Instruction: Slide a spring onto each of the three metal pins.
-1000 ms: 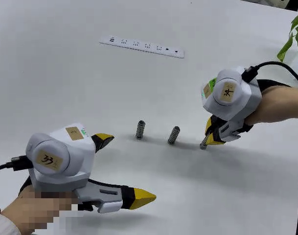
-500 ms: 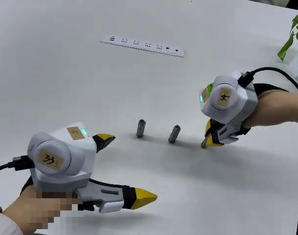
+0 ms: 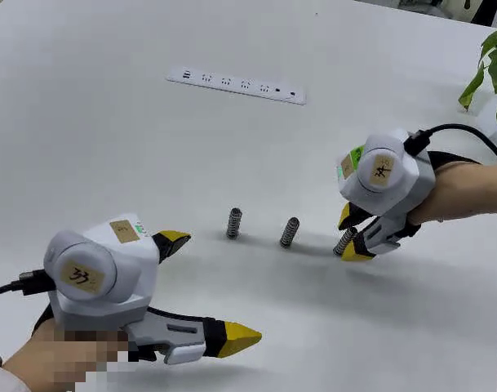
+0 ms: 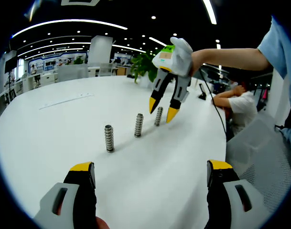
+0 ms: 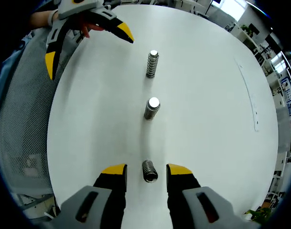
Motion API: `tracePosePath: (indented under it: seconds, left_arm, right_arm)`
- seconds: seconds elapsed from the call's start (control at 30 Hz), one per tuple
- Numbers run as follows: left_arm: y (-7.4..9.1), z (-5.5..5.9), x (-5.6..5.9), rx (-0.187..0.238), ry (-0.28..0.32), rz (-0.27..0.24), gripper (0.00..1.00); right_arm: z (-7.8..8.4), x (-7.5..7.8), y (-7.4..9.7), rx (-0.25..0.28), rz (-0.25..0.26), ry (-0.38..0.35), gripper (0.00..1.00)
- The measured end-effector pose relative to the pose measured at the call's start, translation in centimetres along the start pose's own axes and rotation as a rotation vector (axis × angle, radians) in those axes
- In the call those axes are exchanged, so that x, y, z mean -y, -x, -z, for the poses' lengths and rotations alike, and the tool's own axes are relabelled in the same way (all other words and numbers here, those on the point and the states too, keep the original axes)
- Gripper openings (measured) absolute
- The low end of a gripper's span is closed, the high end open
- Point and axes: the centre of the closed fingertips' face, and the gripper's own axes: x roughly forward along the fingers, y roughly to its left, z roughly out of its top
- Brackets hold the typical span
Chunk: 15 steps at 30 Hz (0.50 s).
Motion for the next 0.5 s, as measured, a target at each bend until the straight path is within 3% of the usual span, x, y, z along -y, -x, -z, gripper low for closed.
tracePosePath:
  seconds: [0.17, 0.33, 0.43, 0.5]
  left_arm:
    - [-0.1, -0.1, 0.3, 0.000, -0.003, 0.007, 0.99]
    - [-0.1, -0.1, 0.7, -0.002, -0.012, 0.009, 0.99]
    - [-0.1, -0.1, 0.8, -0.008, -0.027, 0.009, 1.00]
    - [-0.1, -0.2, 0.9, -0.005, -0.025, 0.011, 1.00]
  right_arm:
    - [0.2, -0.9, 0.6, 0.052, 0.023, -0.037, 0.49]
    - [-0.1, -1.8, 1.6, 0.144, 0.077, -0.097, 0.70]
    - [0.0, -2.6, 1.8, 0.182, 0.099, -0.144, 0.79]
    - [-0.3, -2.9, 2.2, 0.237, 0.133, -0.193, 0.84]
